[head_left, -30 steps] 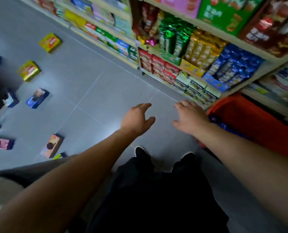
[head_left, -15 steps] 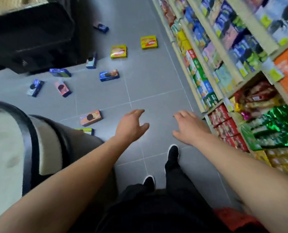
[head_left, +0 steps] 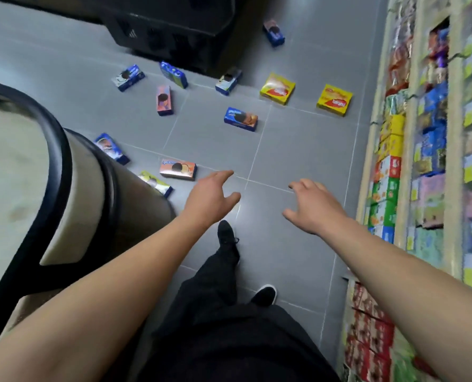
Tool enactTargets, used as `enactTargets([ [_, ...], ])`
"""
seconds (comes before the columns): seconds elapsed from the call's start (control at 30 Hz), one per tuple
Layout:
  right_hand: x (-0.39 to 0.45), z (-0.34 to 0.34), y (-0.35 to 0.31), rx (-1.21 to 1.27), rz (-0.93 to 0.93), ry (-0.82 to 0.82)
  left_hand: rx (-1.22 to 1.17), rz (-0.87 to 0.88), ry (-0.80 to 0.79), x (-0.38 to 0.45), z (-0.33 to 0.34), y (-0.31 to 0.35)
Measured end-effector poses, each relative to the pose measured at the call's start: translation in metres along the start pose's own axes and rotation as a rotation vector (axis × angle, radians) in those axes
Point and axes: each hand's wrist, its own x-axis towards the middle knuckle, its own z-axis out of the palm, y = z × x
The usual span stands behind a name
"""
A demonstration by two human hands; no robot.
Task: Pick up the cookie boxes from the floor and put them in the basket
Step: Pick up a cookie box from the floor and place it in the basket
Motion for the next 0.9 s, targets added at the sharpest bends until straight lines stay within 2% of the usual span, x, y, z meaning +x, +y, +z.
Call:
enactTargets([
  [0.2, 0.130, -0.047, -0.020, -0.058, -0.057, -0.033, -0.020, -0.068, 0.024, 0.107, -0.025, -0.032],
  [0.53, 0.320, -0.127, -0.054, -0.043, -0.050, -0.103, 0.037, -0.087, -0.079, 0.305, -0.080, -0.066],
  [0.73, 0.419, -0.147, -0.036, 0.014, -0.023, -0.164, 0.054, -0.117, -0.155, 0.412, -0.078, -0.068],
  [0.9, 0.527, -0.143, 0.003, 0.084, 0.011, -0.236, 0.086, -0.172, -0.200, 0.524, -0.050, -0.064],
])
